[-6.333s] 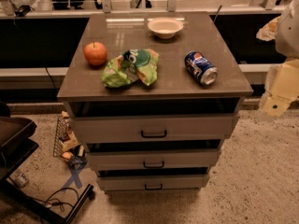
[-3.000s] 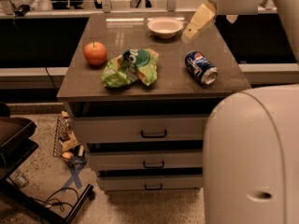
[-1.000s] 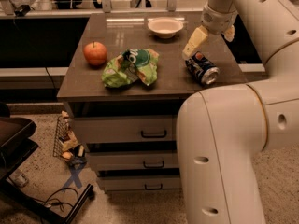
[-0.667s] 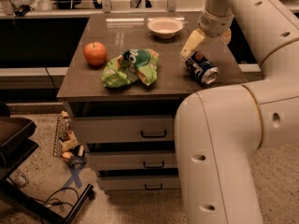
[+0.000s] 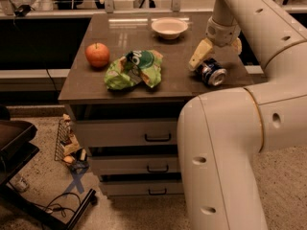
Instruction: Place pepsi can upright
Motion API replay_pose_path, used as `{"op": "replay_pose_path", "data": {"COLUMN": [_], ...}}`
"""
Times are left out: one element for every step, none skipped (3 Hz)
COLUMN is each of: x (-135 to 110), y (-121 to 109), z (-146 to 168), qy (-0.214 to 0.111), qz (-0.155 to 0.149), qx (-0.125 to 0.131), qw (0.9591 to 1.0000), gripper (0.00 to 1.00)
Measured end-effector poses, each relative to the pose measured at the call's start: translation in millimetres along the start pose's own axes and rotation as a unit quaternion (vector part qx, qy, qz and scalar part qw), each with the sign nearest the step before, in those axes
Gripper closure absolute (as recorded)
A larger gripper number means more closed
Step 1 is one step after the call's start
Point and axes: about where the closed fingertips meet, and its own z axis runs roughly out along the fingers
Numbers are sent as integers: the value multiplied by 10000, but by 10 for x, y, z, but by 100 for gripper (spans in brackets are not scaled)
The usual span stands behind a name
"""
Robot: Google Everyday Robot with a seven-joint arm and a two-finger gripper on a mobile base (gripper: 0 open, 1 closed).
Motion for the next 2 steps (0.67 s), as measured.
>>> {"op": "replay_pose_path", "data": {"x": [187, 281], "y": [-120, -99], "z": [-122, -188], "qy": [-56, -124], "qz": [24, -172], "qx": [95, 79], "qw": [9999, 9997], "gripper": [3, 26]}}
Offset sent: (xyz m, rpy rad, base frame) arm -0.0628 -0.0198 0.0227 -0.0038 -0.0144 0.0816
